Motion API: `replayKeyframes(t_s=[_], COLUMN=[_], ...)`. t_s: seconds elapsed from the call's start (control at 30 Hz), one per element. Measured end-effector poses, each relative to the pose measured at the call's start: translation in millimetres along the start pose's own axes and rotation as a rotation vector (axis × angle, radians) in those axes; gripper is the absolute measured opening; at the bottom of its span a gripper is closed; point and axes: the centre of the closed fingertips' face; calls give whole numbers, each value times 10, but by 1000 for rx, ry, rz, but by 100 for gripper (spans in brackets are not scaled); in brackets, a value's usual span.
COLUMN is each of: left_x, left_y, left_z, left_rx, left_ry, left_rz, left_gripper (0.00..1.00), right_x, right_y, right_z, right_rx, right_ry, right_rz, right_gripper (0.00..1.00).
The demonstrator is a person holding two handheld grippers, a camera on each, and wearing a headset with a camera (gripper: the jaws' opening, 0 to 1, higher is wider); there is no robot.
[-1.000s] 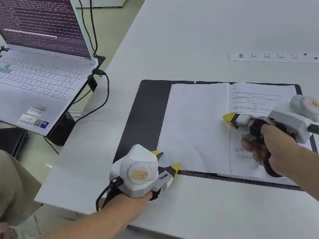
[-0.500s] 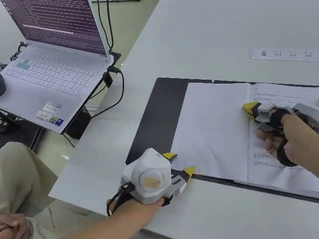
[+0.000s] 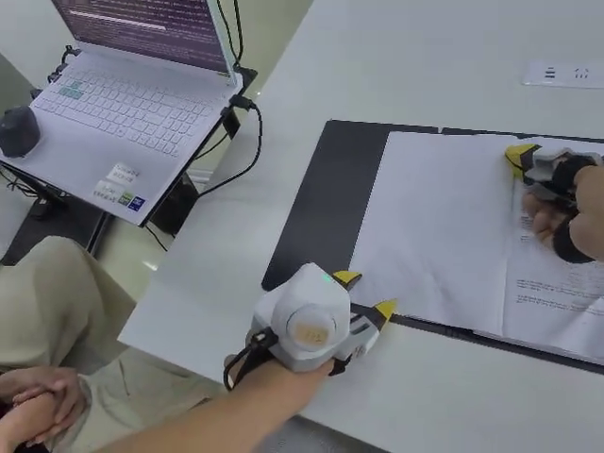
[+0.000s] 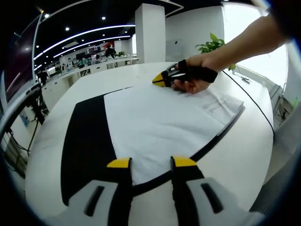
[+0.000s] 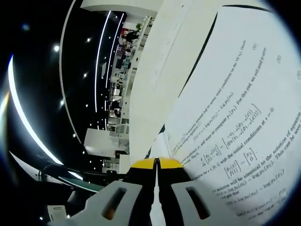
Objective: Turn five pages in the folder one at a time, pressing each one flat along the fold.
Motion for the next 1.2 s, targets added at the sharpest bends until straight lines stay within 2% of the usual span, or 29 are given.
replayKeyframes(t_s=[0.2, 0.27, 0.47, 0.77, 1.2], left_x=[3, 2, -2, -13, -6], left_y=[-1, -3, -5, 1, 17], left_z=[2, -1, -8, -22, -17], left_rx=[0, 0, 0, -1, 0], left_ry=[-1, 0, 1, -2, 0], left_rz=[4, 4, 0, 1, -2], left_gripper=[31, 31, 31, 31, 31], right_x=[175, 188, 200, -3, -243], right_y=[-136, -145, -143, 33, 272], right_z=[24, 18, -3, 0, 58], right_rx=[-10, -10, -1, 6, 20], right_ry=[-48, -71, -82, -48, -32], right_rz=[70, 88, 97, -4, -94], right_gripper=[0, 0, 0, 0, 0])
Point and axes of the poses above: the centre of the closed fingertips' face, and the gripper's own axes: y roughly backward along the fingers, z roughly to its right, x roughly out of its top, and after that the axes turned 5 degrees about y, right-handed
